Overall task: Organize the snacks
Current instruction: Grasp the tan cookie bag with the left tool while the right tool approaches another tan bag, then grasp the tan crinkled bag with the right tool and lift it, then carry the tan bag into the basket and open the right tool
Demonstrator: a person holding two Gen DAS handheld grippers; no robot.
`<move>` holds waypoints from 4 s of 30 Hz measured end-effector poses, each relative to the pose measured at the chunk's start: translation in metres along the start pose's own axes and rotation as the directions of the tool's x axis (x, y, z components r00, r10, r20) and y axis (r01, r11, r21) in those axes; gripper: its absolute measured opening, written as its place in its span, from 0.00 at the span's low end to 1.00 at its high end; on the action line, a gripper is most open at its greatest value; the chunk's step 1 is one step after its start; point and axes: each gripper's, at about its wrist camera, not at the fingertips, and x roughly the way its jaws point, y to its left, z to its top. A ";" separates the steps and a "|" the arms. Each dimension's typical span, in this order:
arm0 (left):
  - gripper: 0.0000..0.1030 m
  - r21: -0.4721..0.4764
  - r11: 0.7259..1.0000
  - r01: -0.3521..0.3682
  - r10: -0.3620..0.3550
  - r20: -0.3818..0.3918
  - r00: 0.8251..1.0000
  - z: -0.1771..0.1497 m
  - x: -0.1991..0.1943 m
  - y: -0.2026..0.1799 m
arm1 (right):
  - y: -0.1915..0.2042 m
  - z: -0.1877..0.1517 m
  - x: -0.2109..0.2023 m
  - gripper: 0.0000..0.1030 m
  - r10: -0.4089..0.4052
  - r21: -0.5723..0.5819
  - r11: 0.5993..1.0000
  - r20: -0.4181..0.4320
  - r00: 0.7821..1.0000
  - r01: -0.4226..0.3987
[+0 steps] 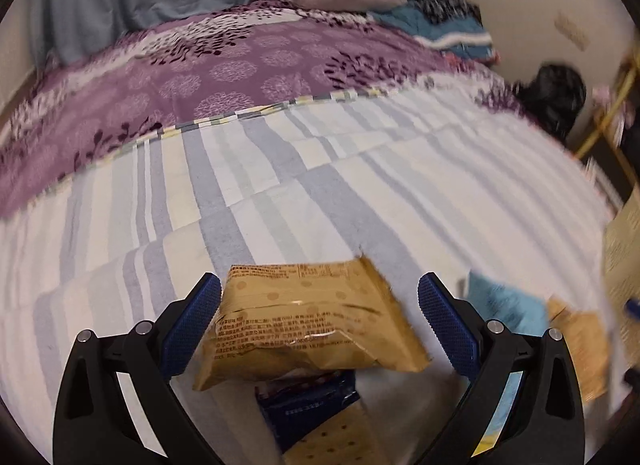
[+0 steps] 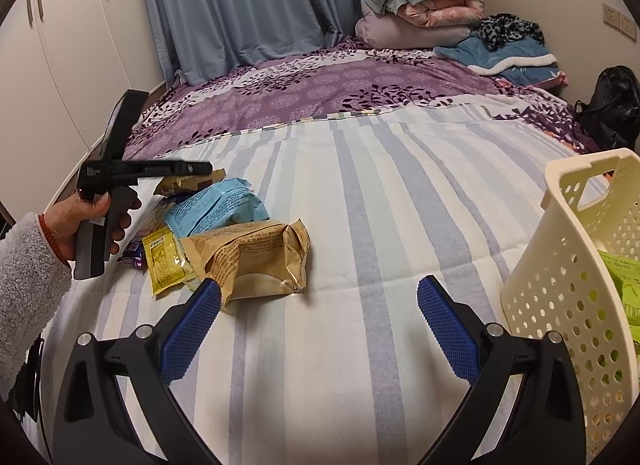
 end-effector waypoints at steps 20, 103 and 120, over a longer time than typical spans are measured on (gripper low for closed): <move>0.86 -0.114 0.991 0.067 -0.068 0.001 0.998 -0.010 0.006 0.025 | 0.031 0.023 0.036 0.95 0.087 -0.107 0.990 -0.014 0.996 -0.088; 0.78 0.206 0.943 0.263 -0.320 0.333 0.887 -0.092 -0.240 -0.245 | -0.148 -0.082 -0.209 0.84 -0.228 0.251 0.956 0.322 0.919 0.149; 0.78 0.268 0.913 0.309 -0.380 0.278 0.882 -0.088 -0.224 -0.296 | -0.191 -0.100 -0.216 0.91 -0.321 0.362 0.910 0.306 0.896 0.203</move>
